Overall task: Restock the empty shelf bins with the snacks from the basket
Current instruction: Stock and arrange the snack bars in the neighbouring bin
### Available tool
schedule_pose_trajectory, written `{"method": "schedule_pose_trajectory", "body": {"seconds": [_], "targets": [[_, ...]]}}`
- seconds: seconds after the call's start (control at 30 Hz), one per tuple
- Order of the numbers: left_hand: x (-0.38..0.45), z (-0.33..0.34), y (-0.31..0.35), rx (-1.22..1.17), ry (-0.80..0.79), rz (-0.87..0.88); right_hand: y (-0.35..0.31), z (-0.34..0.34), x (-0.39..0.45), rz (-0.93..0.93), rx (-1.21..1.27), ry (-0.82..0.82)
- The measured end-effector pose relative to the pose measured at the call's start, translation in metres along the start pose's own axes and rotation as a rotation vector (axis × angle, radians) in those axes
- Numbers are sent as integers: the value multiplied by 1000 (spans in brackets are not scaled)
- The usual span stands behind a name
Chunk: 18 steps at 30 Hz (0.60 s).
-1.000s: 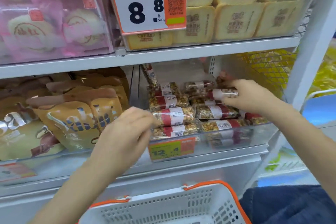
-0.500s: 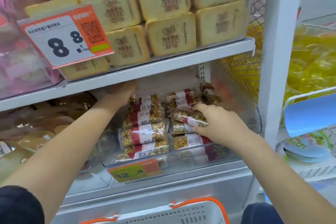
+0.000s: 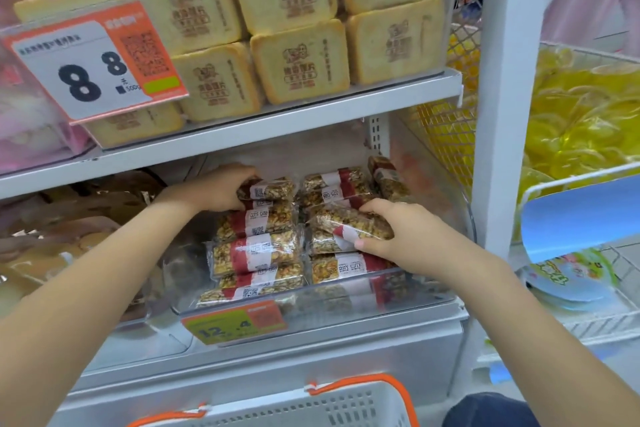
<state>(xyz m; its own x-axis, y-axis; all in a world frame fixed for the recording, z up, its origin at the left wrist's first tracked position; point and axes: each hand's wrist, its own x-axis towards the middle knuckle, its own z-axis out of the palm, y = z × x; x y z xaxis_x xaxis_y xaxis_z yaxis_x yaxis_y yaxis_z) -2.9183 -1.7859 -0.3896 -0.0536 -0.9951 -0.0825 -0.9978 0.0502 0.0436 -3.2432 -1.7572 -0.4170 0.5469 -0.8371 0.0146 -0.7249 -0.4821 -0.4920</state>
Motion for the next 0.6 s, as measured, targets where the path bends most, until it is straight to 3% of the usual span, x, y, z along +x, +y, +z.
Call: {"method": "schedule_pose_trajectory", "body": {"seconds": [0.13,0.37,0.47,0.6], "targets": [[6,6,-1,-34,3,-90,-1,1,3,12,7,-2],[2,0,10,112,339,-84,-3,4,8,13,-16,18],[8,-1,5,83,345,-102,-4,3,7,13,-21,11],[15,0,1,128,238,-176,-5,3,7,14,-33,21]]}}
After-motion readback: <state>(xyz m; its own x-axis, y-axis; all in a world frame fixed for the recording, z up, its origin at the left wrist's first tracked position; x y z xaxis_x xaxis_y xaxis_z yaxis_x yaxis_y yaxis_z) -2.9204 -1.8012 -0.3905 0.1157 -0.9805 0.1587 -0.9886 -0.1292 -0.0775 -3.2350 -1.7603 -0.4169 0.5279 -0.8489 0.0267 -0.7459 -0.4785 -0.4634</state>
